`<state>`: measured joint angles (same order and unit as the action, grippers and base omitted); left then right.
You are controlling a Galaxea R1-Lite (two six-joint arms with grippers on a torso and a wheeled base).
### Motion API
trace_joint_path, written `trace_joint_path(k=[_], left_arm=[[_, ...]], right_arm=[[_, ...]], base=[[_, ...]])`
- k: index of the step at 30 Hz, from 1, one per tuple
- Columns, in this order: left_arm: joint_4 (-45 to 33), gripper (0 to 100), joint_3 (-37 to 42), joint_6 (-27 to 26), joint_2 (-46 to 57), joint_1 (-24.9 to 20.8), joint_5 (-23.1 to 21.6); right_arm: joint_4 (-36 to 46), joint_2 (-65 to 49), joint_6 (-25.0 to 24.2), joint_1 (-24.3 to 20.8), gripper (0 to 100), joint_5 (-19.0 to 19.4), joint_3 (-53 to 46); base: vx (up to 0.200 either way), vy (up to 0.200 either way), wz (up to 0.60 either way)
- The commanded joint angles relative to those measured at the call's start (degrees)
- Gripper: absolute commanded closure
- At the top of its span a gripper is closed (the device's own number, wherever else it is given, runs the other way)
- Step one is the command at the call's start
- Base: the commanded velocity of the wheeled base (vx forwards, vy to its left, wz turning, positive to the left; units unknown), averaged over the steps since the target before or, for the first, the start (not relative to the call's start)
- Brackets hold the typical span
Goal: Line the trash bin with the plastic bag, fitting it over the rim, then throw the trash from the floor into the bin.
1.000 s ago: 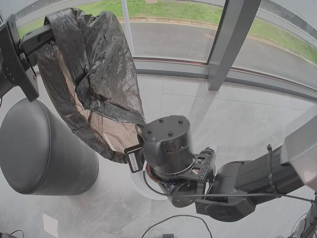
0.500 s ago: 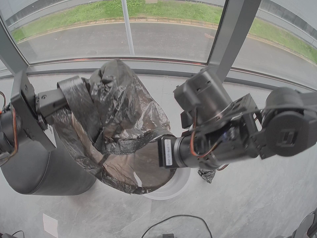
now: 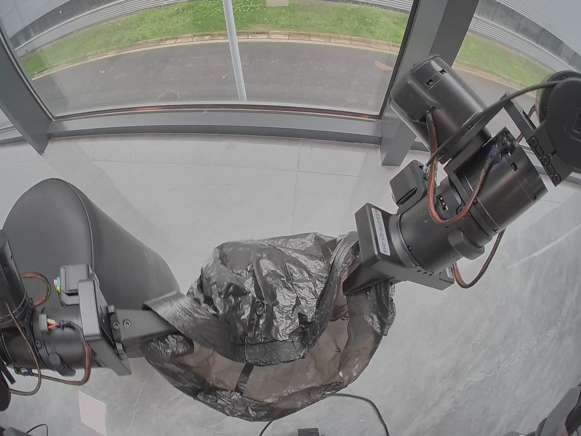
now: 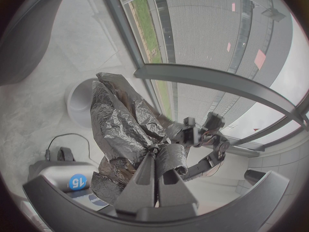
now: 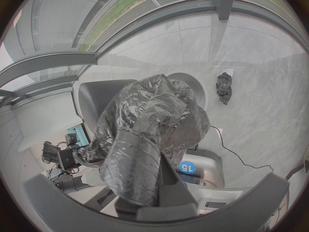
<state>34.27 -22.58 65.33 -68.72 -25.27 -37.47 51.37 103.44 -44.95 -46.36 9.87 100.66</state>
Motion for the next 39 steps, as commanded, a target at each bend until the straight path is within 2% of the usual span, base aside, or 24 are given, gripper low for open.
trace_joint_path(k=[1, 4, 9, 19, 26, 39], left_arm=[[-0.08, 100, 2.98, -0.47, 0.34, -2.06, -1.73], [-0.25, 100, 4.03, -0.55, 0.08, -2.33, -5.15], [-0.34, 100, 5.09, -0.73, -1.51, -2.33, -7.53], [0.36, 100, 4.30, -4.77, -9.86, -3.21, -7.53], [0.71, 100, 2.89, -6.44, -15.74, -3.21, -7.61], [12.40, 100, 3.07, -7.15, -26.56, -4.44, -7.70]], right_arm=[[1.36, -0.25, 0.39, 0.22, 100, 0.58, 0.24], [1.80, -0.52, 0.47, 0.04, 100, 0.67, -1.43], [1.71, -1.04, 0.65, 0.04, 100, 0.23, -6.00], [1.28, -5.35, 0.56, 0.22, 100, 0.15, -11.27], [1.10, -4.12, 0.83, 2.15, 100, -0.29, -11.27], [-8.57, 3.35, 0.74, 3.56, 100, -0.73, -10.66]], base=[[0.000, 0.000, 0.00], [0.000, 0.000, 0.00], [0.000, 0.000, 0.00], [0.000, 0.000, 0.00], [0.000, 0.000, 0.00], [0.000, 0.000, 0.00]])
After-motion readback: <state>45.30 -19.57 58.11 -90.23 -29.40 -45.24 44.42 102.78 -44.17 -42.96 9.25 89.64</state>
